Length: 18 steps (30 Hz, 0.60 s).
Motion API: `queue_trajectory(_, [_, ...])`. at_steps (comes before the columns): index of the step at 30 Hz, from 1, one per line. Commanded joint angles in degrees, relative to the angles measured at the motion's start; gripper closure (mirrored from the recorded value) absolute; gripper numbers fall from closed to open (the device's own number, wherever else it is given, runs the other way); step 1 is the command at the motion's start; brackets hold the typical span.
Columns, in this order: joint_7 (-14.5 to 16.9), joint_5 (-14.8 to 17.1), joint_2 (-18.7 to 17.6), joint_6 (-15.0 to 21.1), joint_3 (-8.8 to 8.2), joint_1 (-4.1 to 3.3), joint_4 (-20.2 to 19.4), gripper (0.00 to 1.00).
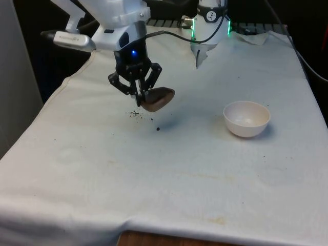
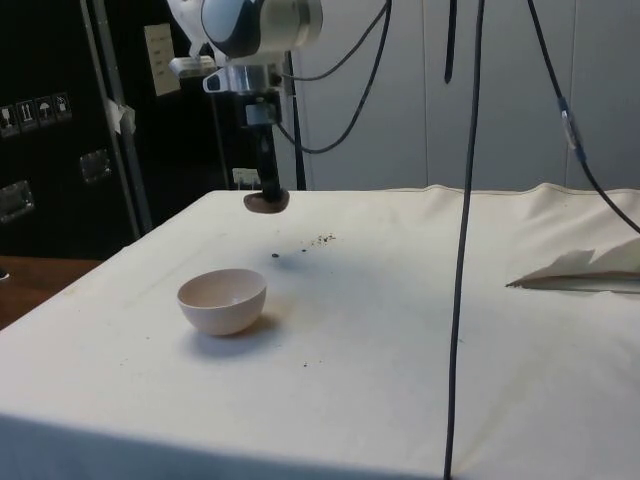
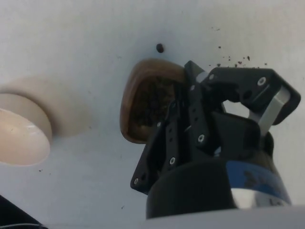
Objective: Pour the coffee beans from the cup into the bowl.
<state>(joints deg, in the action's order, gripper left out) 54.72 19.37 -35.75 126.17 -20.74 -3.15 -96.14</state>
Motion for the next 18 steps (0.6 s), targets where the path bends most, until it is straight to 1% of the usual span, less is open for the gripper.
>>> queue_trajectory(1, [-0.29,-0.06,0.17,-0.06,0.00,-0.11,0.00,1.00])
queue_trajectory(2, [-1.15,-0.57,0.86,0.34,-0.40,-0.69,-0.57,1.00])
queue_trajectory(8, [-3.21,-1.78,2.29,-0.29,-0.40,-1.15,-0.69,1.00])
queue_trajectory(9, [-2.41,-1.09,1.60,-0.40,0.06,-0.52,-0.11,1.00])
queue_trajectory(10, [-3.50,-2.01,2.58,-0.40,-0.46,-1.20,-0.69,1.00])
queue_trajectory(14, [-4.58,-2.98,3.67,-0.92,-0.46,-1.43,-0.92,1.00])
queue_trajectory(18, [-6.02,-4.70,5.10,-1.09,-0.17,-1.60,-1.72,1.00])
